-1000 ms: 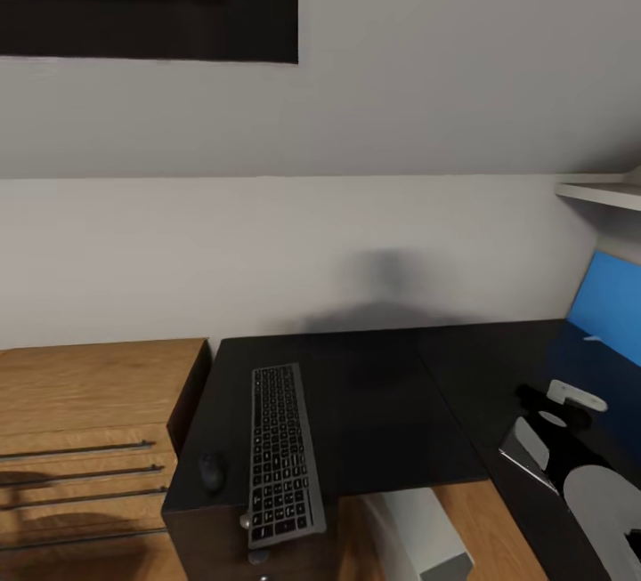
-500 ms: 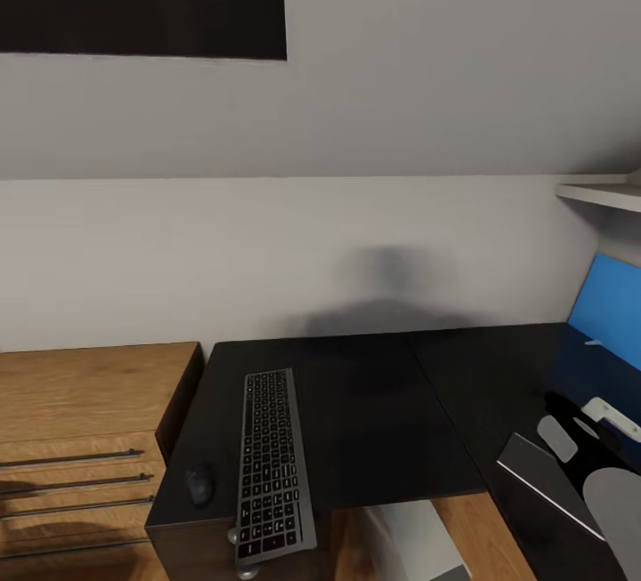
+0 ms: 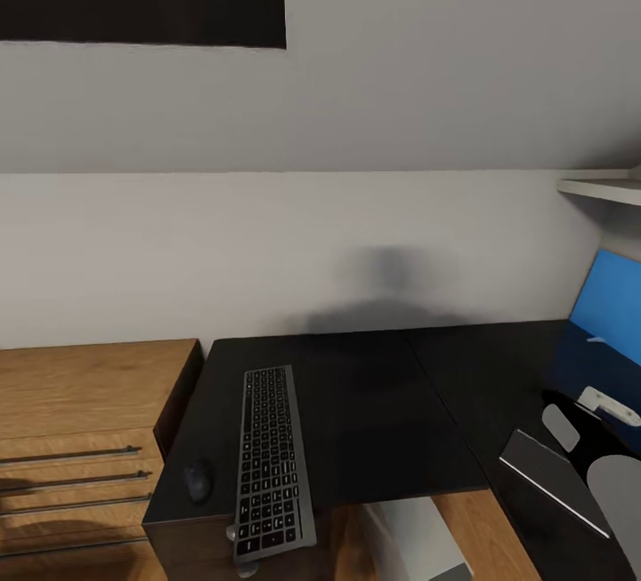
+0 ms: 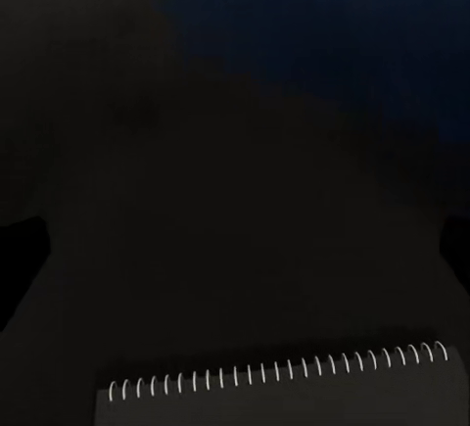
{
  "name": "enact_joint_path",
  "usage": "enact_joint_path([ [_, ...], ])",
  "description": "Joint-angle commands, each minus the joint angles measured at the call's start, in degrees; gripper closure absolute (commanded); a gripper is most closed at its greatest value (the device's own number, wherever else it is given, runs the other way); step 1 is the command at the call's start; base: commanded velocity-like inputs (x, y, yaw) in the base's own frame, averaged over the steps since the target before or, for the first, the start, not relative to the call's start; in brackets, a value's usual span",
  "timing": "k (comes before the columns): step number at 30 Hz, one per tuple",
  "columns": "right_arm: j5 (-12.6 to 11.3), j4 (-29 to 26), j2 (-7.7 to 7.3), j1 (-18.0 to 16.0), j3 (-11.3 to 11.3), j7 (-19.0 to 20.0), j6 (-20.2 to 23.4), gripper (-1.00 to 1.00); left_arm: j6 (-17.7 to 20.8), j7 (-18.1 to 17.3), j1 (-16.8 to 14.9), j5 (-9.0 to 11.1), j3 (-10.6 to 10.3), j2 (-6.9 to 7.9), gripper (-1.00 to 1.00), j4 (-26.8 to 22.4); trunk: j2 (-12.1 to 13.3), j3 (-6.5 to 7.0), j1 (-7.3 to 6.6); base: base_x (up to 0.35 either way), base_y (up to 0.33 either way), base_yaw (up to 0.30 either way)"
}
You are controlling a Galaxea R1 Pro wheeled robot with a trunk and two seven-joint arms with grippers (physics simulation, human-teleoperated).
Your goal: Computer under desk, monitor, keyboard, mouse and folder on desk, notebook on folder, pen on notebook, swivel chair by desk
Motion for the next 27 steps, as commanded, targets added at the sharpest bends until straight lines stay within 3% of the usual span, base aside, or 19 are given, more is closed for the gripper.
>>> enact_joint_path([
  [1, -0.4, -0.1, -0.08, -0.1, 0.0, -0.2, 0.5, -1.0, -0.3, 0.2, 0.0, 0.6, -0.1, 0.03, -1.0, 0.0, -0.5, -0.24, 0.23, 0.0, 0.0, 0.0],
  [16, -0.4, -4.2, -0.61, -0.2, -0.1, -0.2, 13.8, -1.0, -0.3, 0.2, 0.0, 0.6, -0.2, 0.03, -1.0, 0.0, -6.5, -2.94, 3.53, 0.0, 0.0, 0.0],
  [27, -0.9, -5.2, -0.63, -0.2, -0.7, -0.2, 14.9, -1.0, -0.3, 0.2, 0.0, 0.6, -0.2, 0.03, -1.0, 0.0, -10.9, -4.91, 5.94, 0.0, 0.0, 0.0],
])
